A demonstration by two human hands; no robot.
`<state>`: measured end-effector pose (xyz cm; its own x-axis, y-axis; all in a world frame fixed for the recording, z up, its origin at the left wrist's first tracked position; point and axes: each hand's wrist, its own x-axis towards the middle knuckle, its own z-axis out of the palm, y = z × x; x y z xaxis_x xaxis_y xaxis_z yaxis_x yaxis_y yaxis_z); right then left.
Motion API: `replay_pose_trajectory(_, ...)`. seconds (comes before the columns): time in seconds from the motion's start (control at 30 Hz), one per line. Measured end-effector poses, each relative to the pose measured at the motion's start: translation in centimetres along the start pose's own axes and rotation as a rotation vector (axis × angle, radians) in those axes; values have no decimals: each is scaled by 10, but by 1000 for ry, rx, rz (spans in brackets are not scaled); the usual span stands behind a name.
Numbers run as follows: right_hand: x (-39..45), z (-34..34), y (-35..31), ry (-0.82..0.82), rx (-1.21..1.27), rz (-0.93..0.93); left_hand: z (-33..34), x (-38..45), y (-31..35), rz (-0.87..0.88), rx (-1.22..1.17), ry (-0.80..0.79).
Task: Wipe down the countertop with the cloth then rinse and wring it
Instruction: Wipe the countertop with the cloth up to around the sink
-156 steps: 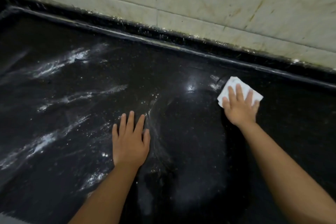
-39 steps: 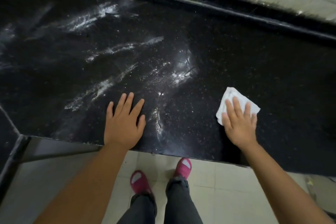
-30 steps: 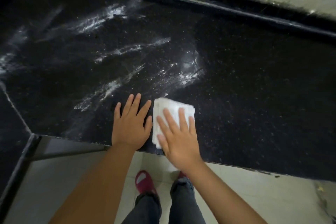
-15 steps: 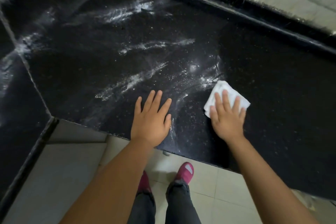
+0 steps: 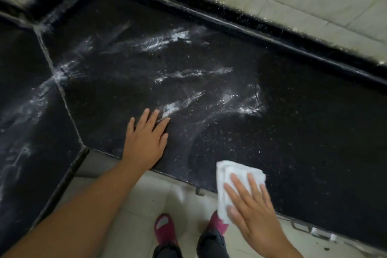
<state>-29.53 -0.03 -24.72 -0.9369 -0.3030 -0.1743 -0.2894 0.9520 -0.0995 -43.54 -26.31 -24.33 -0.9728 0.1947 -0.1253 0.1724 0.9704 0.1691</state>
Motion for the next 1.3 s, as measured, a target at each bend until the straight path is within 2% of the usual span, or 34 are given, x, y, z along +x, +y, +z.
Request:
replay_pose_trajectory(0.13, -16, -19, 66, -51, 138, 424, 4, -1, -2, 11, 30, -19)
replay_pose_trajectory(0.17, -2, -24, 75, -22, 167, 534, 3, -1, -2, 11, 30, -15)
replay_pose_trajectory(0.27, 64, -38, 76, -98, 191, 752, 5, 1, -3, 16, 11, -8)
replay_pose_trajectory(0.37, 139, -47, 40, -155, 165, 643, 7, 0, -3, 0, -47, -4)
replay_pose_trajectory(0.47, 177, -42, -16, -188, 123, 384, 7, 1, -1, -17, -48, 37)
replay_pose_trajectory(0.57, 161, -26, -65, -55, 10, 90, 6, 2, -1, -20, 13, 32)
replay_pose_trajectory(0.7, 92, -3, -58, -106, 22, -111, 9, 2, -2, -12, -2, 23)
replay_pose_trajectory(0.77, 62, -1, -25, -46, -4, -95, 9, 2, -3, -27, -44, 21)
replay_pose_trajectory(0.83, 38, -3, 15, -53, -34, 15, 10, 1, -4, -25, -55, 36)
replay_pose_trajectory(0.93, 39, -20, 69, -49, 5, 337, 12, 3, -4, -2, -15, 93)
replay_pose_trajectory(1.0, 67, -36, 94, -86, 111, 581, 15, 4, -5, -1, -1, 127)
replay_pose_trajectory(1.07, 112, -51, 107, -87, 174, 725, 16, 4, -6, 2, 12, 155)
replay_pose_trajectory(1.13, 165, -60, 108, -72, 205, 745, 17, 6, -6, 8, 14, 163)
replay_pose_trajectory(1.2, 213, -65, 91, -124, 185, 688, 18, 6, -8, 9, 18, 162)
replay_pose_trajectory(1.3, 248, -61, 35, -167, 108, 442, 19, 6, -9, 13, 31, 148)
